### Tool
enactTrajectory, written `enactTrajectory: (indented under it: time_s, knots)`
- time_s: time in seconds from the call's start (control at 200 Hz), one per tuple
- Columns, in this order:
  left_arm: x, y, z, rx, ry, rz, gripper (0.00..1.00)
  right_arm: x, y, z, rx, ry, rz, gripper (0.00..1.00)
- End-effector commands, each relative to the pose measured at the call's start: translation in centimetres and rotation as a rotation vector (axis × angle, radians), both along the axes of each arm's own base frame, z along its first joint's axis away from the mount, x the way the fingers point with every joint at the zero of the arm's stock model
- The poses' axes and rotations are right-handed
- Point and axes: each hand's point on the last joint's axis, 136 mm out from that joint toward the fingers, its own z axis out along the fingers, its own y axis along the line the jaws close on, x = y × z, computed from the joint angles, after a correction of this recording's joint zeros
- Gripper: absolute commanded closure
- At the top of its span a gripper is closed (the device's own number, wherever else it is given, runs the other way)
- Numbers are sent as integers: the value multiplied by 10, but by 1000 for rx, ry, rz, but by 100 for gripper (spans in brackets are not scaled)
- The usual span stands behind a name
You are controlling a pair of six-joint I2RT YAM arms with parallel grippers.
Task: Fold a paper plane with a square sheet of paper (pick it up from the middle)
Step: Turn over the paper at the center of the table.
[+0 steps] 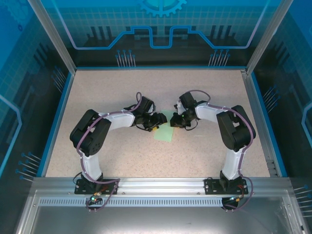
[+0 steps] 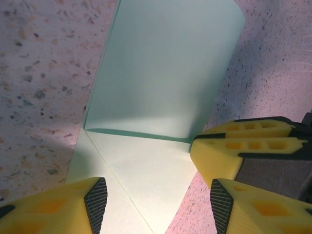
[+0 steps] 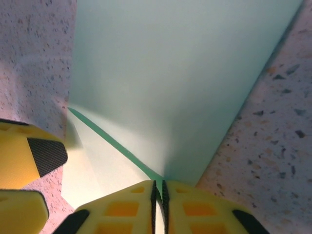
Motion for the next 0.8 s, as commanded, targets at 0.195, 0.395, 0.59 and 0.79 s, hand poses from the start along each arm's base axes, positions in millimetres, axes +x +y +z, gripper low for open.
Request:
enactTrajectory:
  time_s: [0.195, 0.395, 0.59, 0.79]
  knots:
    - [-4, -8, 1, -70, 17, -24, 41, 5, -12, 1, 88, 19, -89, 92]
    - [-1, -9, -1, -63, 19, -31, 47, 5, -13, -1, 92, 23, -95, 92]
    - [-1, -11, -10, -59, 46, -28, 51, 5, -14, -2, 95, 27, -97, 92]
    - [3, -13, -9, -64, 39, -29, 58, 3, -13, -4, 101, 33, -95, 92]
